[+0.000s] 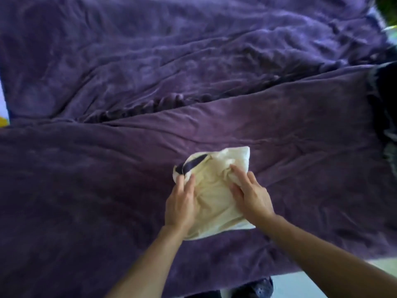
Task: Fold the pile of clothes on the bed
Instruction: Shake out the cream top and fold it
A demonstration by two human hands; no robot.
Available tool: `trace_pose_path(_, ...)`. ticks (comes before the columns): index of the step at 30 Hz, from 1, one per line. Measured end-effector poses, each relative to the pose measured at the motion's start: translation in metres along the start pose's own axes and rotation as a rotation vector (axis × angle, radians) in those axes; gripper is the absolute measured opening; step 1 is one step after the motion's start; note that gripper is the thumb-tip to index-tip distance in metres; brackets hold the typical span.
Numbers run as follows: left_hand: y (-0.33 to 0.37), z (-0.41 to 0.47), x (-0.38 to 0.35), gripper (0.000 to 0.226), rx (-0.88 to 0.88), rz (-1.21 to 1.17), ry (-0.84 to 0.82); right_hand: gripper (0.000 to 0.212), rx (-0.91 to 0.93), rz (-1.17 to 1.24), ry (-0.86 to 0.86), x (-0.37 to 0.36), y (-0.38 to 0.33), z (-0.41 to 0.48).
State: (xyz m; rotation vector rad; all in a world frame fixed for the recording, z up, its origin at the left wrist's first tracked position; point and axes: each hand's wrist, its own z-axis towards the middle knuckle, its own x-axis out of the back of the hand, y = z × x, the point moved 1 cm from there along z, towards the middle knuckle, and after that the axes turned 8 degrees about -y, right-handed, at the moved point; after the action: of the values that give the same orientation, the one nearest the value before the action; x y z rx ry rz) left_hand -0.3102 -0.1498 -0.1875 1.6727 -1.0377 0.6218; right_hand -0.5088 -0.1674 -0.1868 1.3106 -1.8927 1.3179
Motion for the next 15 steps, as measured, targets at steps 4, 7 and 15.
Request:
trace_pose_path(4, 0.084, -0.037, -0.023, 0.049, -0.059, -0.016, -0.036, 0.051, -0.075, 0.044, 0.053, 0.042, 0.062, -0.077)
trace_pose_path(7, 0.154, -0.062, -0.038, 0.046, -0.127, 0.000, -0.036, 0.047, -0.105, 0.056, 0.129, 0.078, 0.110, -0.129)
trace_pose_path(15, 0.348, -0.107, -0.072, 0.046, -0.360, 0.023, 0.001, 0.046, -0.209, 0.050, 0.347, 0.195, 0.234, -0.247)
